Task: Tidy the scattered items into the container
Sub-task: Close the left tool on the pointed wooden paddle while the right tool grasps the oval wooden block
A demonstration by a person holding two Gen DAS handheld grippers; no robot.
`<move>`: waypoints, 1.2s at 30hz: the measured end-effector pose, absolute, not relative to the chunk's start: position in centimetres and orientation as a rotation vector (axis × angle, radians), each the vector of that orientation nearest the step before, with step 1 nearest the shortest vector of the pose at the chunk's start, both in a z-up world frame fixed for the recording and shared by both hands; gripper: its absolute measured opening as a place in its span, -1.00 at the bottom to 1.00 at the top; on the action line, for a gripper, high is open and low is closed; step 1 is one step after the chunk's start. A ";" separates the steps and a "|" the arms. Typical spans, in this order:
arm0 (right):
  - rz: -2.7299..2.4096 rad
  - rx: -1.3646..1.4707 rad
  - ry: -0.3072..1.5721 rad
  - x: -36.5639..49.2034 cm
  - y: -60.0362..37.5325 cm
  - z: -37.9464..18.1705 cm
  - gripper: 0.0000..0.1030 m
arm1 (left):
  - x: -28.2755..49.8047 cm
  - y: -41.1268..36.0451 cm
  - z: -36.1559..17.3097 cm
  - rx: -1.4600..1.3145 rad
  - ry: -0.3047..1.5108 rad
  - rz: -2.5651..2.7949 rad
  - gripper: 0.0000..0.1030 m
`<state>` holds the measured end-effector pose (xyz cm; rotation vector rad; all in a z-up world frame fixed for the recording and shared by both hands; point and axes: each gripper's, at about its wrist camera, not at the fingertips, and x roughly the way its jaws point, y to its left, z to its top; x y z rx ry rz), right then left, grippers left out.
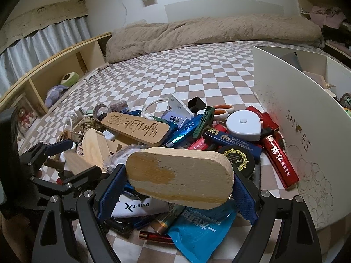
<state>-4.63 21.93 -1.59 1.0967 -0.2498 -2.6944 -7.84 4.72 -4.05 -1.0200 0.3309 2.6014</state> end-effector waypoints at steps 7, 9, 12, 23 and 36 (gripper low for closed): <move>-2.691 1.102 -0.252 -4.7 22.0 -1.7 0.75 | -7.3 5.8 -4.7 -1.028 0.410 2.575 1.00; -2.689 1.105 -0.253 -4.7 22.0 -1.7 0.75 | -7.2 5.9 -4.7 -1.041 0.405 2.577 1.00; -2.688 1.111 -0.253 -4.7 22.0 -1.8 0.75 | -6.9 5.7 -4.8 -1.064 0.372 2.582 1.00; -2.686 1.114 -0.253 -4.7 21.8 -1.8 0.75 | -6.0 7.5 -5.6 -1.063 0.401 2.572 1.00; -2.681 1.119 -0.264 -4.7 22.1 -1.8 0.75 | -7.0 6.9 -6.1 -1.146 0.381 2.668 1.00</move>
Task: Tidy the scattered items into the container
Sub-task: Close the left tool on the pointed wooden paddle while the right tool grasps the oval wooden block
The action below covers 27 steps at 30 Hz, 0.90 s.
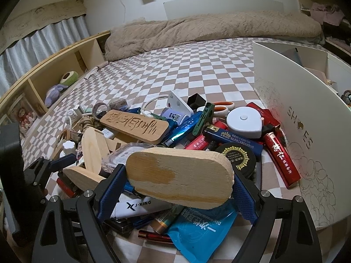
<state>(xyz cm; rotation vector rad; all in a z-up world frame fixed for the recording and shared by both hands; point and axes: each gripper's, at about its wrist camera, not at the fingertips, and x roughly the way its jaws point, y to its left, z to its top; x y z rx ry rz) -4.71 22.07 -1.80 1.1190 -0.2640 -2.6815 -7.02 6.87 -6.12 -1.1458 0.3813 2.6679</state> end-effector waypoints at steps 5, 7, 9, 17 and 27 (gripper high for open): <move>-2.682 1.119 -0.264 -4.7 22.0 -1.8 0.75 | -6.9 6.8 -6.2 -1.161 0.375 2.667 1.00; -2.681 1.119 -0.264 -4.7 22.0 -1.8 0.75 | -6.8 6.8 -6.1 -1.161 0.366 2.667 0.96; -2.682 1.119 -0.264 -4.7 22.0 -1.8 0.75 | -6.8 6.7 -6.1 -1.160 0.347 2.667 0.94; -2.679 1.107 -0.260 -4.5 22.0 -1.5 0.75 | -6.8 6.4 -5.7 -1.140 0.307 2.667 0.91; -2.699 1.069 -0.252 -4.3 22.1 -1.0 0.75 | -6.7 5.6 -4.5 -1.093 0.241 2.699 0.91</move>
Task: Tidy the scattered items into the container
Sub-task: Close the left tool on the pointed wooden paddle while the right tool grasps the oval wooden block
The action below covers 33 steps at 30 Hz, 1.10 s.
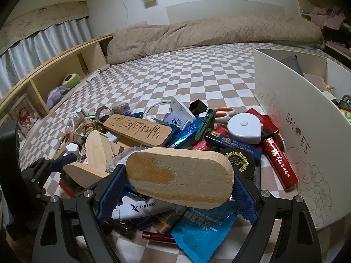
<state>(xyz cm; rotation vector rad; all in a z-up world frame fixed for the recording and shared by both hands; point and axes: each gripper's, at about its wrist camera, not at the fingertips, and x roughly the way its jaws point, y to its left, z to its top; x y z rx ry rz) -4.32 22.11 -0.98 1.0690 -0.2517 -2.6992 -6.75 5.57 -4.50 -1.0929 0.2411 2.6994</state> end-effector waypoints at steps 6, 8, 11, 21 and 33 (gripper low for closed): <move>-2.705 1.056 -0.223 -4.1 21.8 -0.6 0.75 | -6.7 4.7 -3.3 -1.044 0.159 2.724 0.91; -2.707 1.042 -0.221 -4.0 21.8 -0.3 0.75 | -6.7 4.4 -2.8 -1.027 0.134 2.732 0.91; -2.724 1.014 -0.224 -3.9 21.8 0.2 0.75 | -6.7 4.1 -2.2 -1.008 0.105 2.735 0.91; -2.779 0.904 -0.175 -2.9 21.4 2.4 0.75 | -6.4 3.7 0.3 -0.924 0.058 2.770 0.91; -2.846 0.718 -0.171 -1.9 22.6 7.3 0.75 | -5.7 3.7 5.5 -0.757 0.008 2.814 0.91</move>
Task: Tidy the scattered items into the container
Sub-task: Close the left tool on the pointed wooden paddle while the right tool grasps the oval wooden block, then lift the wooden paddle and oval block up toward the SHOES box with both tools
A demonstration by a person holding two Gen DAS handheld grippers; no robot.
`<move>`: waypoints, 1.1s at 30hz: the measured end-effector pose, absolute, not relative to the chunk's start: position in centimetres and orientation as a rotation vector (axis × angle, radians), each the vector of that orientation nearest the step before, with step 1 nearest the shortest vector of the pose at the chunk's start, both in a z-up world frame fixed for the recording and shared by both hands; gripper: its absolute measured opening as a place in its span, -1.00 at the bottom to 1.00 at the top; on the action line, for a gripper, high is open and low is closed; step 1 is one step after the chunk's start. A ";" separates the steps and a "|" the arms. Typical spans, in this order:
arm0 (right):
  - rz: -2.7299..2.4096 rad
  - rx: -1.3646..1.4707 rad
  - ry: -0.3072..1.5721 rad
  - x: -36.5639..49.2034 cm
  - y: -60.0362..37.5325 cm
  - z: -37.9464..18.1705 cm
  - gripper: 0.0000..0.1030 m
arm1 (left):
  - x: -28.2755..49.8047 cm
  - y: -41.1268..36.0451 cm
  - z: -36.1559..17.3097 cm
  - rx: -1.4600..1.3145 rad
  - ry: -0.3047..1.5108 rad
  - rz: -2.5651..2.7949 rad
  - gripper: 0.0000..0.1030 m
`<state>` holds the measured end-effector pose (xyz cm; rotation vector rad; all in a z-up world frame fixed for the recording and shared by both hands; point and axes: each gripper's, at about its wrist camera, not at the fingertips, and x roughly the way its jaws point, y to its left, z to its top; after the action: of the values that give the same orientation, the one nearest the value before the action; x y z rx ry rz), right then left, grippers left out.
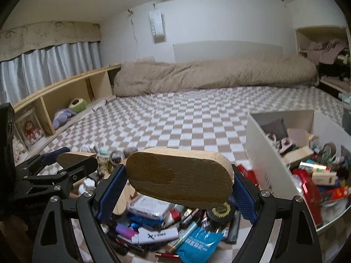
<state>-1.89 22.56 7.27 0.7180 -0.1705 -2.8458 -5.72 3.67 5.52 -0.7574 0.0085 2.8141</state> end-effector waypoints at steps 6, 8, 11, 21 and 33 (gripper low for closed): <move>-2.880 0.647 -0.180 -1.7 23.8 9.5 0.75 | -5.7 4.4 7.9 -0.686 -0.007 2.814 0.91; -2.890 0.620 -0.170 -1.6 24.1 10.4 0.75 | -5.6 4.7 8.8 -0.659 -0.004 2.814 0.91; -2.898 0.586 -0.160 -1.4 24.5 11.6 0.75 | -5.5 5.4 10.5 -0.608 0.004 2.820 0.91; -2.919 0.471 -0.158 -1.2 25.6 15.9 0.75 | -5.2 6.9 15.2 -0.470 -0.002 2.810 0.91; -2.978 0.293 -0.239 -1.6 28.3 20.2 0.75 | -5.7 8.5 18.1 -0.382 -0.019 2.796 0.91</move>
<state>-1.57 28.29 20.20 0.2928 -0.2387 -2.9776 -5.70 8.53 18.07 -0.3820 -0.0193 2.7955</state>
